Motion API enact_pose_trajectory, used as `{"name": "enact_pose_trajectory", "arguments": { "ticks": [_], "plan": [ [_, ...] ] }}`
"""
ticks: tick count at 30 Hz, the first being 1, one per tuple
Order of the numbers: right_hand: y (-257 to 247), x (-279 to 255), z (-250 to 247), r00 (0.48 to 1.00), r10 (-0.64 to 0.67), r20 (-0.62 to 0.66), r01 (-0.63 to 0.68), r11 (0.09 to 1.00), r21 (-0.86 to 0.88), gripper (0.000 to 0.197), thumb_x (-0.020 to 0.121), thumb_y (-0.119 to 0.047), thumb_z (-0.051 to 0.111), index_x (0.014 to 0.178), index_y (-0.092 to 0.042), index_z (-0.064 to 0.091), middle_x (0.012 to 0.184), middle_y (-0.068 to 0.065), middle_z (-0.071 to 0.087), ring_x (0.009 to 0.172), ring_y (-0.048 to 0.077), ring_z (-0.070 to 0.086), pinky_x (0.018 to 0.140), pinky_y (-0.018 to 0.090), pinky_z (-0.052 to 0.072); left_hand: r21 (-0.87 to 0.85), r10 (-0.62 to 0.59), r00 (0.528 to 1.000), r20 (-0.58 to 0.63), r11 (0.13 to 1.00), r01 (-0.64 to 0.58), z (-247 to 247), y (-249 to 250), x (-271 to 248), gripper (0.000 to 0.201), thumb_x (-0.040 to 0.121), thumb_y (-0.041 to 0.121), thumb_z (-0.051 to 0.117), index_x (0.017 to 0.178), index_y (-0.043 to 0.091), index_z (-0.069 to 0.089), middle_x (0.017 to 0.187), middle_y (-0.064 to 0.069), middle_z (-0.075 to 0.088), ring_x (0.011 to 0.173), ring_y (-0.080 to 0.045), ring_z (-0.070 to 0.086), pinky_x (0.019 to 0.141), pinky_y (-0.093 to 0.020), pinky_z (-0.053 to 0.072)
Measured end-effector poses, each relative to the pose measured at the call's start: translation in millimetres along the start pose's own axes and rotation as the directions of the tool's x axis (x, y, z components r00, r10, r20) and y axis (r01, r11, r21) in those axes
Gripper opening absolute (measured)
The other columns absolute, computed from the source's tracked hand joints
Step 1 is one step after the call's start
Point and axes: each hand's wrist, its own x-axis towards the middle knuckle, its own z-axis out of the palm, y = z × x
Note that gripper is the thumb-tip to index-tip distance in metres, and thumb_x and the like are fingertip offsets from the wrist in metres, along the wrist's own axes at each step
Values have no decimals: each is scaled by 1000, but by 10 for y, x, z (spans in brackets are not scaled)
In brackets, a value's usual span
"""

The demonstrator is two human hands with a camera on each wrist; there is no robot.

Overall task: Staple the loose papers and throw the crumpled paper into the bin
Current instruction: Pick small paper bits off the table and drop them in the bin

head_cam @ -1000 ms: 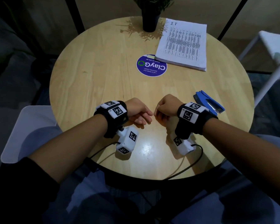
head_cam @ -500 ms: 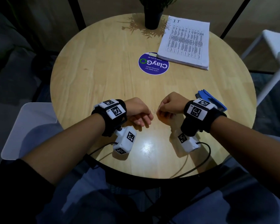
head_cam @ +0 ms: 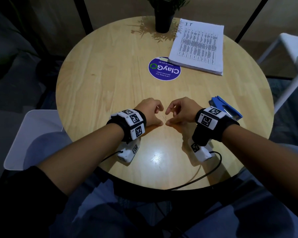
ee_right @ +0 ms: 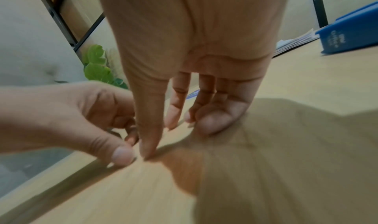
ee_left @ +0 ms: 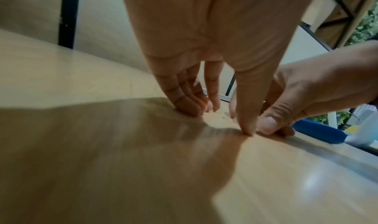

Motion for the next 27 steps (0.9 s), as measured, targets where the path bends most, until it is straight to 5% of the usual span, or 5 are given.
{"name": "enact_pose_trajectory", "arguments": {
  "ticks": [6, 10, 15, 27],
  "plan": [
    [48, 44, 41, 999, -14, -41, 17, 997, 77, 19, 65, -24, 85, 81, -21, 75, 61, -6, 57, 60, 8, 51, 65, 24, 43, -115, -16, 999, -35, 993, 12, 19, 51, 44, 26, 76, 18, 76, 101, 13, 69, 87, 3, 65, 79, -11, 59, 71, -20, 43],
    [112, 29, 18, 998, -3, -56, 11, 990, 142, 16, 68, -17, 83, 83, -14, 76, 57, -9, 60, 55, 2, 54, 60, 16, 44, -204, -13, 999, -46, 979, 4, -23, -26, 26, 26, 74, 6, 75, 100, 10, 69, 87, -2, 71, 77, -11, 64, 66, -10, 45],
    [93, 85, 85, 992, -2, -126, 18, 992, 127, 10, 70, -22, 81, 77, -16, 76, 61, -10, 63, 61, 4, 53, 60, 17, 42, -292, -35, 998, -57, 956, 17, 9, 9, 40, 24, 75, 3, 73, 99, 8, 69, 88, -7, 75, 77, -12, 68, 80, -22, 52],
    [101, 111, 119, 992, -11, -124, 26, 992, 121, 21, 65, -27, 85, 82, -26, 72, 67, -7, 61, 68, 9, 56, 69, 25, 47, -279, -46, 997, -56, 960, 29, 5, 35, 47, 26, 76, 5, 73, 100, 11, 65, 86, -5, 73, 79, -15, 67, 83, -29, 52]
  ]
}}
